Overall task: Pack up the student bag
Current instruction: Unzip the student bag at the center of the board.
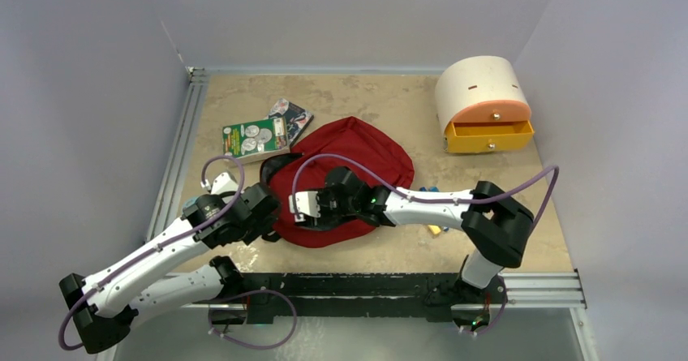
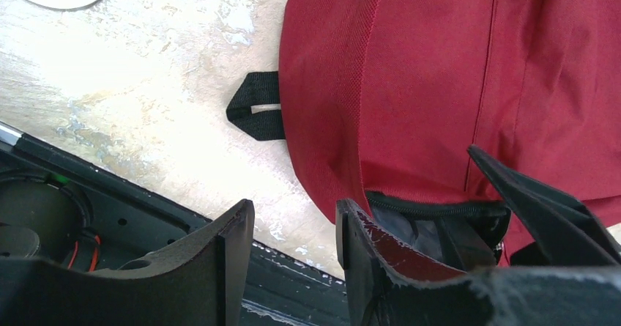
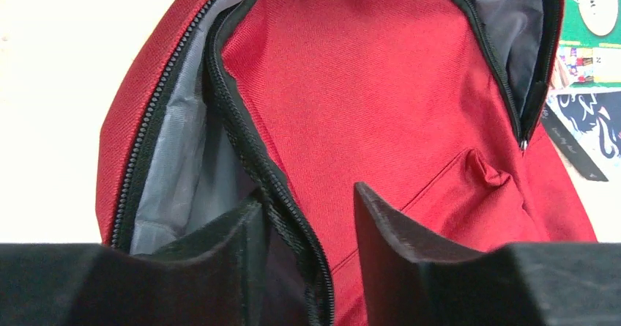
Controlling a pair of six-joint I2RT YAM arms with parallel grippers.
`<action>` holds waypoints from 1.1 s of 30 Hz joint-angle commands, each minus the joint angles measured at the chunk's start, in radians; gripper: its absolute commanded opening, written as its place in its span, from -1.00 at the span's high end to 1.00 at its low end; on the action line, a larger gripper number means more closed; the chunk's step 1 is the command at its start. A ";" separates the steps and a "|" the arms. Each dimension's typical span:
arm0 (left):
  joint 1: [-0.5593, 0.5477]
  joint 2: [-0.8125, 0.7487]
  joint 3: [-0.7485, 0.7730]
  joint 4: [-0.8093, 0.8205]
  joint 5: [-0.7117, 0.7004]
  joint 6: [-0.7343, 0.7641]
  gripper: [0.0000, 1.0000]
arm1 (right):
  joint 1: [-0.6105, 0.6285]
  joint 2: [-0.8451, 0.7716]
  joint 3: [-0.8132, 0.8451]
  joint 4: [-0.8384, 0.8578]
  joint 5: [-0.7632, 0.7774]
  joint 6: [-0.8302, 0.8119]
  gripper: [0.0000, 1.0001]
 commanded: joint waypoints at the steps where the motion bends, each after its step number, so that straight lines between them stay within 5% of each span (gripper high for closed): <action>1: -0.001 -0.020 -0.006 0.003 -0.012 -0.033 0.11 | 0.005 0.022 0.032 0.056 0.014 -0.009 0.12; 4: -0.001 -0.017 -0.010 0.009 -0.006 -0.026 0.11 | 0.007 0.029 0.034 0.067 0.012 0.006 0.25; 7: -0.001 -0.003 -0.001 0.024 -0.013 -0.002 0.11 | 0.005 0.032 0.048 0.040 -0.043 0.053 1.00; 10: -0.001 0.034 0.026 0.046 -0.024 0.036 0.02 | 0.004 0.012 0.012 0.089 -0.049 0.092 1.00; 14: -0.001 0.090 0.074 0.090 -0.046 0.089 -0.42 | 0.004 -0.060 -0.100 0.249 -0.036 0.201 1.00; 19: 0.001 0.143 0.079 0.144 -0.080 0.120 -0.59 | 0.003 -0.140 -0.201 0.409 -0.032 0.319 1.00; 26: 0.083 0.202 0.007 0.194 -0.014 0.151 -0.48 | -0.002 -0.170 -0.259 0.493 0.008 0.429 1.00; 33: 0.107 0.088 -0.052 0.204 -0.001 0.148 -0.46 | -0.047 -0.186 -0.307 0.590 0.035 0.608 1.00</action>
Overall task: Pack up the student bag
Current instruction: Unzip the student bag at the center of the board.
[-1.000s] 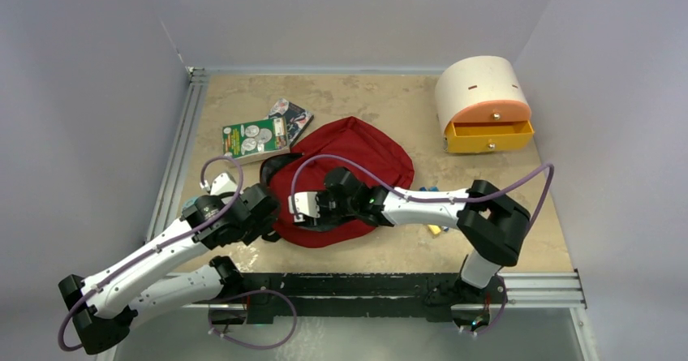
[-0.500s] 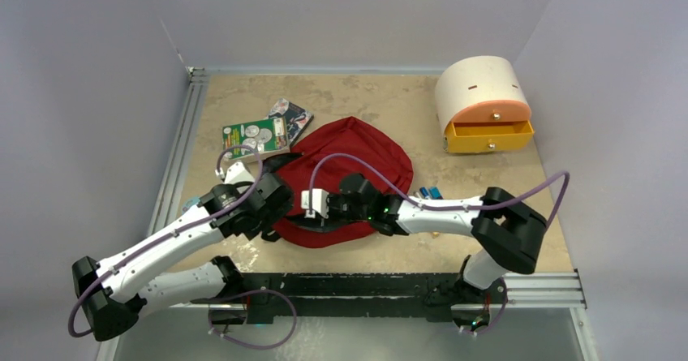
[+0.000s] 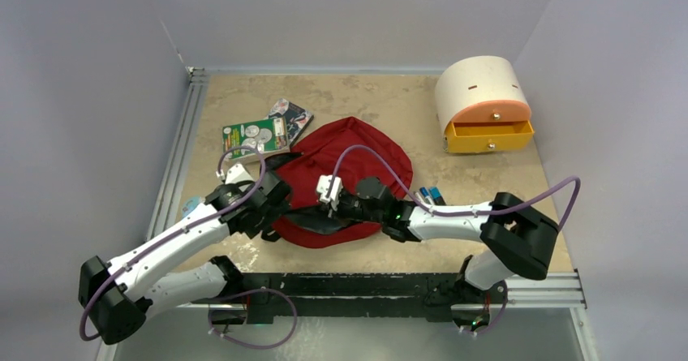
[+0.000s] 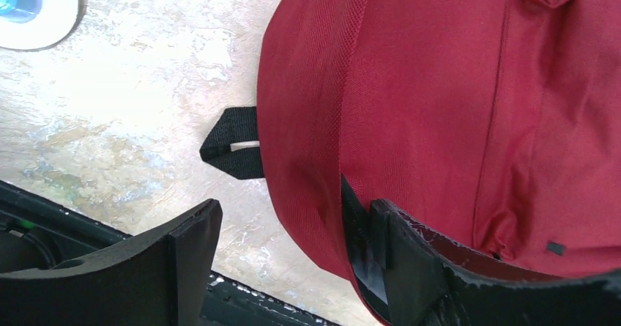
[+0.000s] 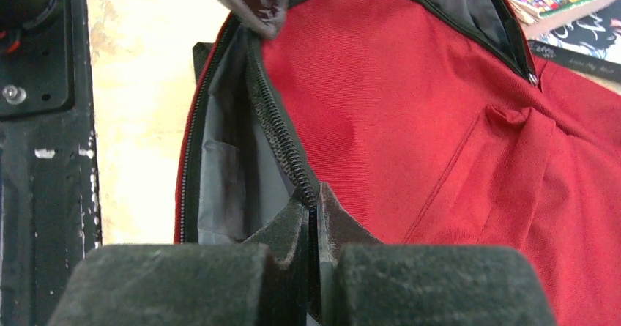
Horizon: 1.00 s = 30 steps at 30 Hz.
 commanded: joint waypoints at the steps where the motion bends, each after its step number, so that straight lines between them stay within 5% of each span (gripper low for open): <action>1: 0.007 -0.105 -0.027 0.026 -0.002 0.017 -0.46 | -0.036 -0.039 -0.012 0.141 0.026 0.159 1.00; 18: 0.007 -0.139 -0.089 0.103 0.022 0.049 -0.43 | -0.127 -0.028 -0.007 0.197 0.052 0.418 1.00; 30: 0.007 -0.142 -0.146 0.172 0.016 0.096 0.06 | -0.182 -0.162 -0.079 0.198 0.190 0.688 1.00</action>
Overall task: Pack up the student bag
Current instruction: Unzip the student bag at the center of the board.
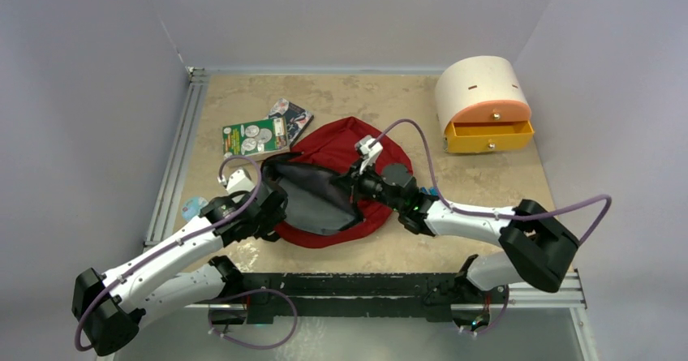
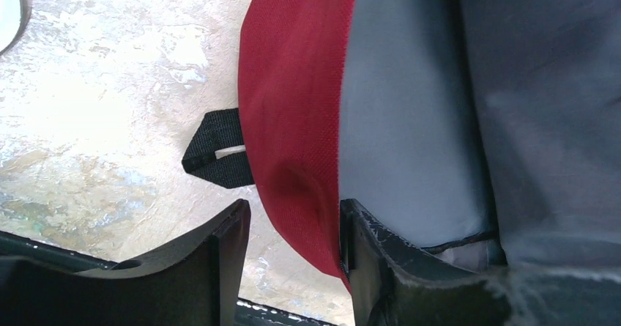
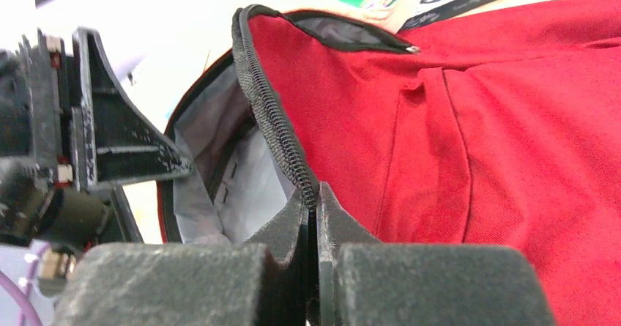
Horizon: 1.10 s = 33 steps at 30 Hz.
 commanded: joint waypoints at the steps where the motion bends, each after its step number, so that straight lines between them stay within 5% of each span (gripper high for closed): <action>1: 0.007 -0.020 -0.008 0.035 -0.019 0.031 0.09 | -0.036 -0.079 -0.024 0.072 0.060 0.159 1.00; 19: 0.007 -0.008 -0.020 0.040 -0.018 0.044 0.39 | -0.059 -0.254 -0.191 -0.056 0.479 0.618 1.00; 33: 0.007 0.000 -0.026 0.040 -0.018 0.050 0.43 | -0.059 -0.228 -0.172 -0.421 0.674 1.052 1.00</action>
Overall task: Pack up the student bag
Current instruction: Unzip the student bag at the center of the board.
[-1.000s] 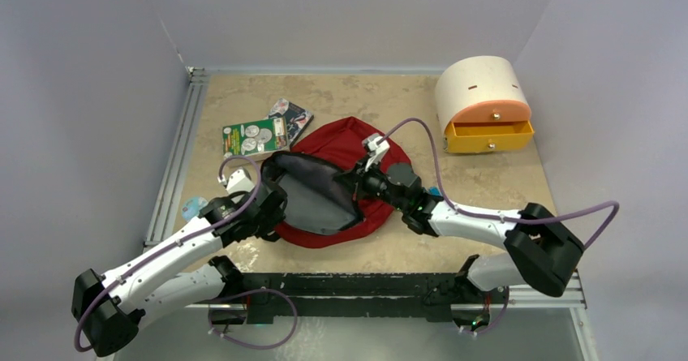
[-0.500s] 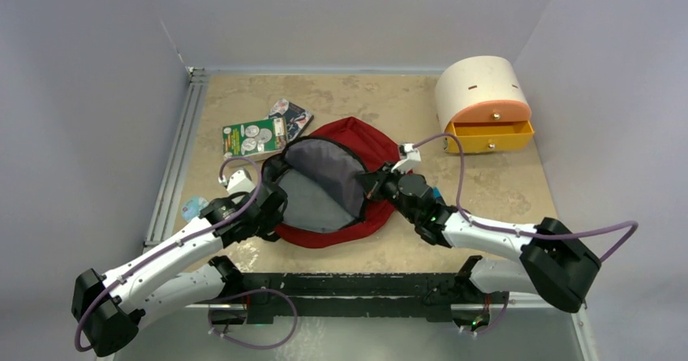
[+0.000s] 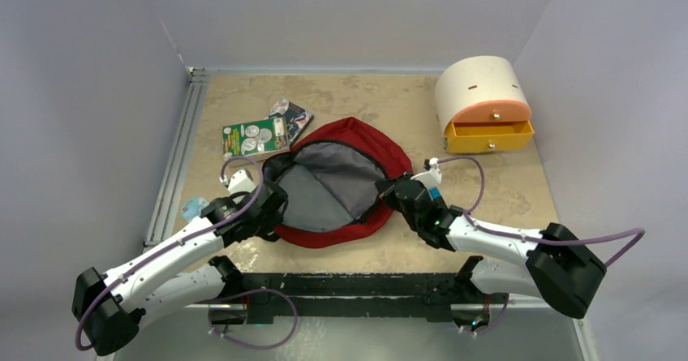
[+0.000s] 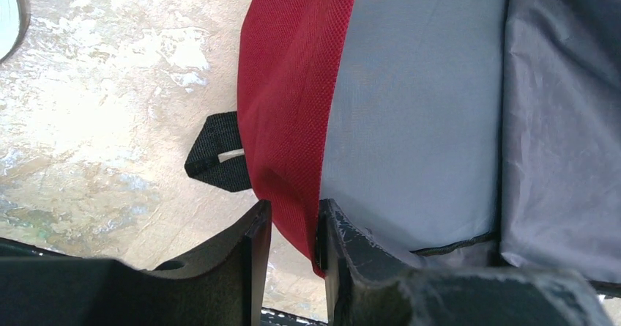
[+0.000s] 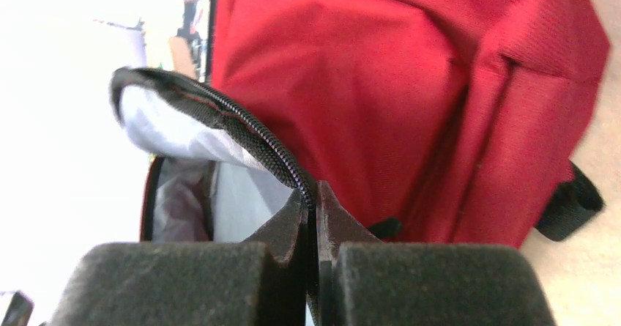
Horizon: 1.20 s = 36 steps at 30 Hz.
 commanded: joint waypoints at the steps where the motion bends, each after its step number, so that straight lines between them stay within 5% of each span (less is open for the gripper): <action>1: 0.007 0.003 -0.010 0.019 -0.017 0.020 0.43 | -0.005 0.033 0.036 -0.113 0.095 0.178 1.00; 7: 0.007 0.013 -0.004 0.104 0.029 0.146 0.40 | -0.005 0.071 0.051 -0.107 0.079 0.157 1.00; 17: 0.007 0.096 0.070 0.170 0.074 0.267 0.16 | -0.005 0.030 0.080 -0.167 0.144 0.050 0.44; 36: 0.007 0.268 0.393 0.171 0.104 0.437 0.01 | -0.005 0.090 0.086 -0.088 0.083 -0.064 0.51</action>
